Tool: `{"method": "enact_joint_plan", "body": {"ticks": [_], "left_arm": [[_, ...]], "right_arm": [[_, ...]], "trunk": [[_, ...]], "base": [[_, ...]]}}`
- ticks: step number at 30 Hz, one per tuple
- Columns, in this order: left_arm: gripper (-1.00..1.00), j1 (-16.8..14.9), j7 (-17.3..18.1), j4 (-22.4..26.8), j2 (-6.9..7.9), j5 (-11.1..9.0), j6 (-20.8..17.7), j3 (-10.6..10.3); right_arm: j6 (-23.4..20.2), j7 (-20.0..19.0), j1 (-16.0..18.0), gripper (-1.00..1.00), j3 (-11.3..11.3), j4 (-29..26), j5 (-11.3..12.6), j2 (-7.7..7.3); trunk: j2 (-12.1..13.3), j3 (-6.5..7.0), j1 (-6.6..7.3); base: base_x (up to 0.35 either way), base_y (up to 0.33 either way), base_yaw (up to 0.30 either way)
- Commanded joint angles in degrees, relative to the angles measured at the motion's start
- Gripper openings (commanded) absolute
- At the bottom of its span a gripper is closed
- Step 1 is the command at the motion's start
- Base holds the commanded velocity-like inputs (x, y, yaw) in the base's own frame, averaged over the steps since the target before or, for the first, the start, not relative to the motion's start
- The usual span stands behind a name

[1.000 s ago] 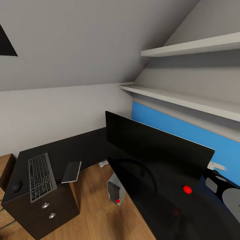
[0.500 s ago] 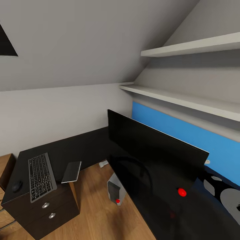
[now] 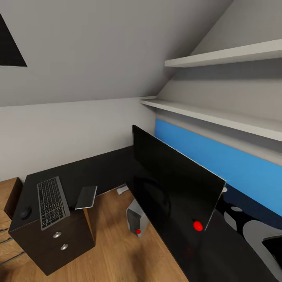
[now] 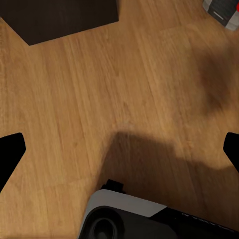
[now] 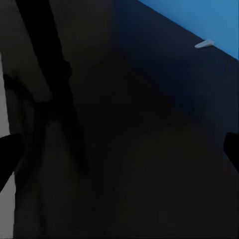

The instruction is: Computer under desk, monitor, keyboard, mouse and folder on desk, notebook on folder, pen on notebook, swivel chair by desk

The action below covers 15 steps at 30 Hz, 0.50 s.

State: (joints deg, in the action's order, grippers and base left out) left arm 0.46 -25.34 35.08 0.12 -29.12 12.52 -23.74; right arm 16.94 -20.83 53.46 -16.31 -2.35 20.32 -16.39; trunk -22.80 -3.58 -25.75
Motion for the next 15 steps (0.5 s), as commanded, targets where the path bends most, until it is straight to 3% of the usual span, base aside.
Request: {"method": "enact_joint_plan", "body": {"ticks": [1, 7, 15], "left_arm": [[1.00, -0.03, -0.32, 0.08, 0.05, -0.59, 0.31, -0.34], [1.00, -0.03, -0.31, 0.08, 0.05, -0.53, 0.32, -0.36], [1.00, -0.03, -0.28, 0.08, 0.05, -0.53, 0.31, -0.38]], "right_arm": [[0.08, -0.28, 0.07, 1.00, -0.40, 0.12, 0.60, 0.24], [0.00, -0.26, -0.01, 1.00, -0.39, 0.23, 0.60, 1.15], [0.00, -0.26, -0.02, 1.00, -0.39, 0.24, 0.60, 1.32]], "trunk": [[-0.12, -0.11, -0.04], [-0.12, -0.11, -0.04], [-0.12, -0.11, -0.04]], "base": [[-0.001, 0.000, 0.000], [-0.005, 0.000, 0.000], [-0.172, 0.000, 0.000]]}}
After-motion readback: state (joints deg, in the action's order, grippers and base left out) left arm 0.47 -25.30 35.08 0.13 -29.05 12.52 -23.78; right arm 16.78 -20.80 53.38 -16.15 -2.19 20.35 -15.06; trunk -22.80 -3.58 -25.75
